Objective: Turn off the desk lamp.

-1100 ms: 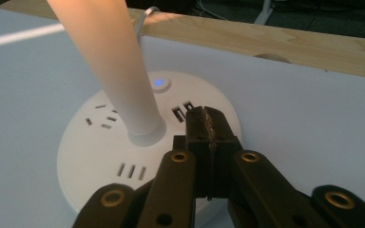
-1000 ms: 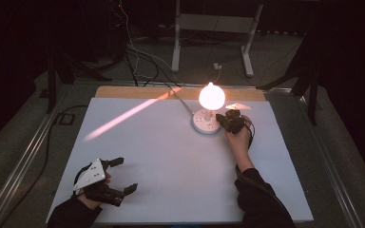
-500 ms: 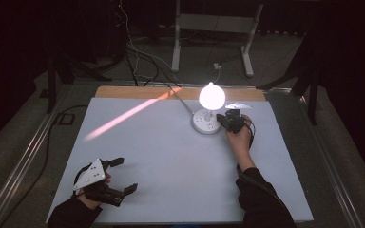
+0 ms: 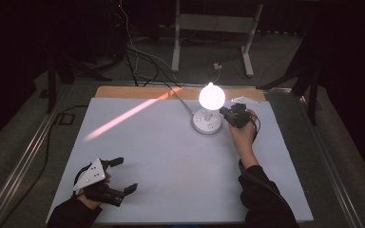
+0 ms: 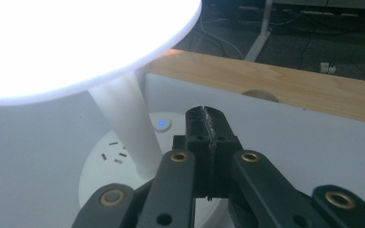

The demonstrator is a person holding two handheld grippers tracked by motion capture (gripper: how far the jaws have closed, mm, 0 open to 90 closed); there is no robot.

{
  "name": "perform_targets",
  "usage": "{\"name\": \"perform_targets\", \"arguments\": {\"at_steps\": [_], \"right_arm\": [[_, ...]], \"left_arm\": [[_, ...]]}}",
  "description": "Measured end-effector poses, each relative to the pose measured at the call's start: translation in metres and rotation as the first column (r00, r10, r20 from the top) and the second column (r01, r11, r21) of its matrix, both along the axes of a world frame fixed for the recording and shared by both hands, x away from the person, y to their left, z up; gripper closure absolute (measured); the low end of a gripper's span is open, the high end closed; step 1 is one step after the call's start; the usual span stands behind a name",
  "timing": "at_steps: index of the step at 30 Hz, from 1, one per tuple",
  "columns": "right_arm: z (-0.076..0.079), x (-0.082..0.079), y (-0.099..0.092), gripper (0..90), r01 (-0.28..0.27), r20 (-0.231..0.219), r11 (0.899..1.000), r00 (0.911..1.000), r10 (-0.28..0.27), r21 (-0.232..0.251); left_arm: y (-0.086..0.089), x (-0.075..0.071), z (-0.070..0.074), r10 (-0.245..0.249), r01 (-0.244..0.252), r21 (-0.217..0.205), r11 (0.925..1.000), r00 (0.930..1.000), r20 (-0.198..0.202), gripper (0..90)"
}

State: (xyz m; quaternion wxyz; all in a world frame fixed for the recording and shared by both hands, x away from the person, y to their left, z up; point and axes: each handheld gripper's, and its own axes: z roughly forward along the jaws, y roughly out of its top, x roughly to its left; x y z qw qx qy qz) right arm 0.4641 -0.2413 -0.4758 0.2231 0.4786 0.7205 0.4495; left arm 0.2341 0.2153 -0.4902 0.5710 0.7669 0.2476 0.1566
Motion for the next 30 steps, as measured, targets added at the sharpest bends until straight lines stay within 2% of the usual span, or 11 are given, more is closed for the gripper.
{"name": "perform_targets", "arguments": {"at_steps": [2,8,30], "right_arm": [[0.002,0.0,-0.001,90.0,0.002,0.001,1.0,1.0,-0.003,0.011],[0.002,0.0,-0.001,90.0,0.007,0.002,1.0,1.0,-0.007,0.007],[-0.026,0.005,0.003,90.0,0.019,-0.057,0.999,0.9981,-0.022,-0.04]], "left_arm": [[0.0,0.0,0.0,-0.001,0.001,0.0,1.0,1.0,0.0,0.6],[-0.001,0.0,0.0,-0.001,0.001,0.005,1.0,1.0,0.001,0.6],[-0.001,0.0,0.0,-0.004,0.004,0.01,0.9999,1.0,0.002,0.6]]}}
